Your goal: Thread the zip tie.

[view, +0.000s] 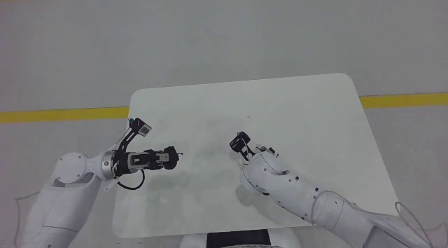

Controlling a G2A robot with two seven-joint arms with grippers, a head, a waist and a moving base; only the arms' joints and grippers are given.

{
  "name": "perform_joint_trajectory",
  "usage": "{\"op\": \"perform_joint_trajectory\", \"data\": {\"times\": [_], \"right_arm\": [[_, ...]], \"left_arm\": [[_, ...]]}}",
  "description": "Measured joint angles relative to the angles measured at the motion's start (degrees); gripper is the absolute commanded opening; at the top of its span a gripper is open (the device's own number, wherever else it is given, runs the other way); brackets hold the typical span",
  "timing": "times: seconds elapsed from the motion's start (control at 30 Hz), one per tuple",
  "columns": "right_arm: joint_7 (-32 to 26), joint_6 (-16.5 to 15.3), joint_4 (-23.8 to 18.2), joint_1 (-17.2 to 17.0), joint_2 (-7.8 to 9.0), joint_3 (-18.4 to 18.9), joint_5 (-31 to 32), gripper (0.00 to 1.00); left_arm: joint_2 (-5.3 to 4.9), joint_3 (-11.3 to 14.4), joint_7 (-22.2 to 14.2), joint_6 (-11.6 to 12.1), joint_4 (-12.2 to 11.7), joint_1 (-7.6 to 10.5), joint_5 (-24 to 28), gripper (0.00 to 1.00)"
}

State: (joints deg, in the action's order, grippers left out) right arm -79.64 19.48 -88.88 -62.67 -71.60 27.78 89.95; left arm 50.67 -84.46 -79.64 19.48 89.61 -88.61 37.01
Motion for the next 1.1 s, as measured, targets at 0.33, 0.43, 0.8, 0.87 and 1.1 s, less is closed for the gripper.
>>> {"op": "perform_joint_trajectory", "data": {"times": [0.33, 0.43, 0.8, 0.87, 1.1], "right_arm": [[0.0, -0.3, 0.3, -0.6, -0.19, 0.4, 0.0, 0.00], [0.0, -0.6, 0.4, -0.7, -0.31, 0.6, 0.0, 0.00], [0.0, -1.2, 0.2, -1.2, -0.70, 1.7, 0.0, 0.00], [0.0, -1.2, 0.0, -1.3, -0.69, 1.8, 0.0, 0.00], [0.0, -1.1, 0.2, -0.8, -0.43, 1.3, 0.0, 0.00]], "left_arm": [[0.00, 0.0, 0.0, 0.0, 0.0, 0.00, 0.0, 0.00], [0.00, 0.0, 0.0, 0.0, 0.0, 0.00, 0.0, 0.00], [0.00, 0.0, 0.0, 0.0, 0.0, 0.00, 0.0, 0.00], [0.00, 0.0, 0.0, 0.0, 0.0, 0.00, 0.0, 0.00], [0.00, 0.0, 0.0, 0.0, 0.0, 0.00, 0.0, 0.00]]}}
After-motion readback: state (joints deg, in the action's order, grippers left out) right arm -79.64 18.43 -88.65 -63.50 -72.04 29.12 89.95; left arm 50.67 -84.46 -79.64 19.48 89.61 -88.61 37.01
